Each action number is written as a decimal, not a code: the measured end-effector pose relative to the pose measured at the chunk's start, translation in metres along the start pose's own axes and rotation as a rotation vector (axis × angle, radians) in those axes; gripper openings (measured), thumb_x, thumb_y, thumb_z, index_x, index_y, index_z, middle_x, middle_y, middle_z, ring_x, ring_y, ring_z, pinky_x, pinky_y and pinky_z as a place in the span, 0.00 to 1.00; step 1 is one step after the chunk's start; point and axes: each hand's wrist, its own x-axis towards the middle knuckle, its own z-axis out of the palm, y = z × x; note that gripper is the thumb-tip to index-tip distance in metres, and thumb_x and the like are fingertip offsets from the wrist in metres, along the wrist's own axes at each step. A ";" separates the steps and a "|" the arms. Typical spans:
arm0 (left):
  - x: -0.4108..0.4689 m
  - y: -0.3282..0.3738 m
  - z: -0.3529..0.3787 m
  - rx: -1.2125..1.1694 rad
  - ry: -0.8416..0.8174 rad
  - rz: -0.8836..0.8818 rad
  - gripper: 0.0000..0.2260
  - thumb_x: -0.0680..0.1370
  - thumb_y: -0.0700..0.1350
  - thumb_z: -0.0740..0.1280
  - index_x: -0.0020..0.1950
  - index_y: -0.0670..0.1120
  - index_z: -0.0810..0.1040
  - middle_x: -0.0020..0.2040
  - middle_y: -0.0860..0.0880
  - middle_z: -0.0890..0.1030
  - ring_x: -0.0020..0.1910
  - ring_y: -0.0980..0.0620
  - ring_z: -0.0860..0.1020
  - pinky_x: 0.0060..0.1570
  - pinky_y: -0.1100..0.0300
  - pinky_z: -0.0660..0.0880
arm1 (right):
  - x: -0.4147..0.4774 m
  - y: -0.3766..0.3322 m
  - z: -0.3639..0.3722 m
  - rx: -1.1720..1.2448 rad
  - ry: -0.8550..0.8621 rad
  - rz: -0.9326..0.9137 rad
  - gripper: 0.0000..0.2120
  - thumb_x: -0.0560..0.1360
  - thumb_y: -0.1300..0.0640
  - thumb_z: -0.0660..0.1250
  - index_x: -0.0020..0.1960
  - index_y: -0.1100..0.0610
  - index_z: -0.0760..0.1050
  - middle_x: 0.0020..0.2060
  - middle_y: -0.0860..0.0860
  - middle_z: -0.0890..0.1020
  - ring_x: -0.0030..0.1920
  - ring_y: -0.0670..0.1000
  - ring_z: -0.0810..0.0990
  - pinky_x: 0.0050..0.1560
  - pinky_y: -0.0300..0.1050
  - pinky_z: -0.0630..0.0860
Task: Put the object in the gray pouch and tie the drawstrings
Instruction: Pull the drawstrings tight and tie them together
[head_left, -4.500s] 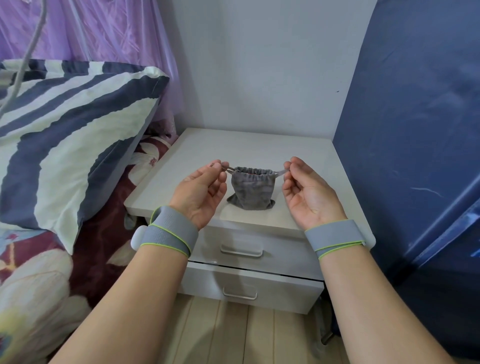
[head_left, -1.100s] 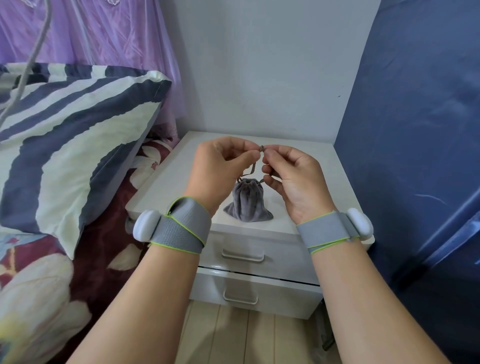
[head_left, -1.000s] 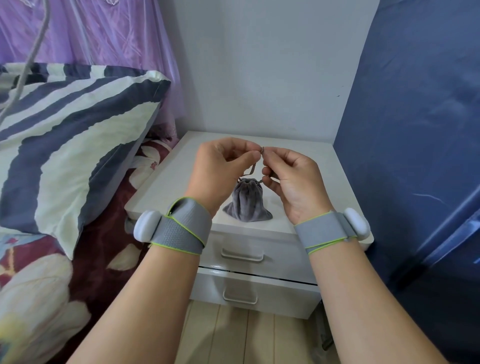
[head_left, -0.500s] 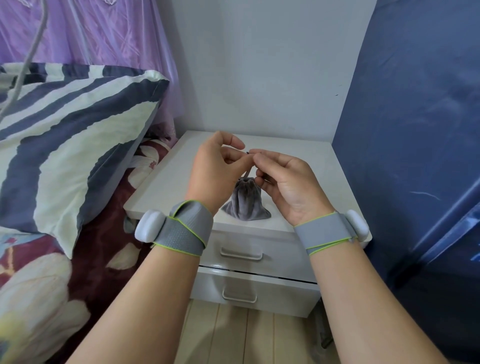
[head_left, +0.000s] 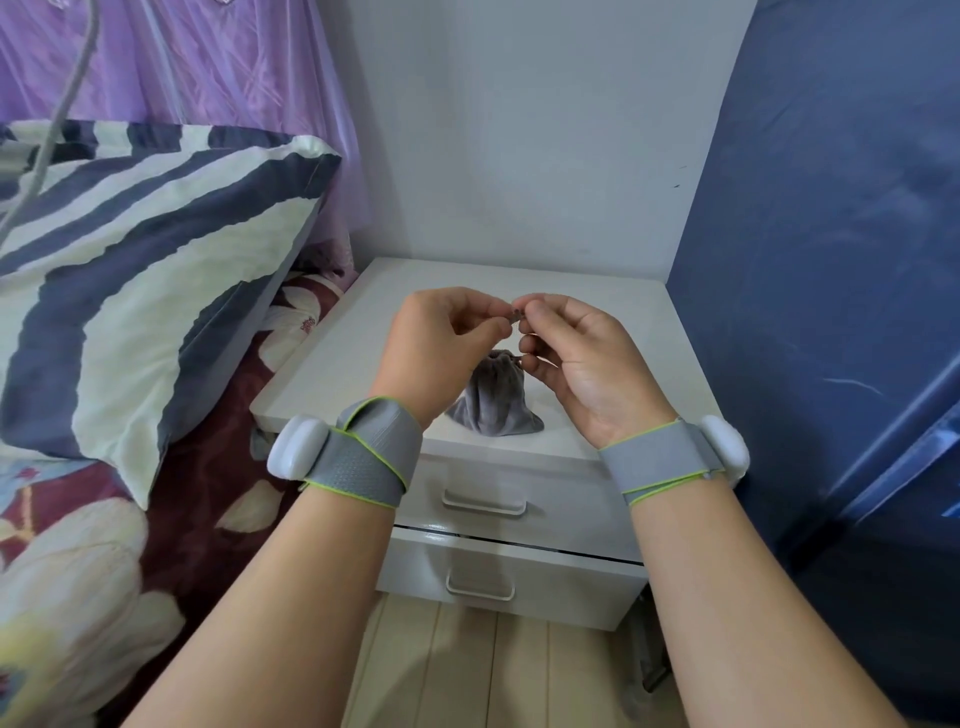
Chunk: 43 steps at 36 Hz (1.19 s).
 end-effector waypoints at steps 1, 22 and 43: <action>0.001 -0.001 0.000 0.011 0.014 0.006 0.06 0.74 0.39 0.71 0.44 0.51 0.84 0.38 0.51 0.86 0.34 0.58 0.80 0.39 0.65 0.76 | 0.000 0.000 -0.002 -0.062 -0.010 -0.018 0.08 0.79 0.62 0.63 0.46 0.57 0.80 0.36 0.49 0.77 0.35 0.45 0.76 0.39 0.38 0.75; -0.001 -0.001 0.001 -0.090 -0.036 -0.039 0.04 0.76 0.39 0.70 0.47 0.47 0.83 0.37 0.49 0.85 0.34 0.61 0.80 0.39 0.68 0.74 | 0.001 0.008 0.004 -0.794 0.386 -0.436 0.04 0.68 0.59 0.72 0.41 0.52 0.85 0.34 0.47 0.86 0.36 0.45 0.84 0.44 0.45 0.81; -0.001 -0.004 0.003 -0.156 -0.011 -0.045 0.07 0.76 0.38 0.69 0.50 0.44 0.85 0.38 0.47 0.86 0.36 0.60 0.82 0.40 0.69 0.76 | 0.001 0.015 0.016 -0.617 0.368 -0.530 0.03 0.72 0.64 0.70 0.43 0.57 0.81 0.34 0.42 0.81 0.35 0.37 0.79 0.41 0.29 0.74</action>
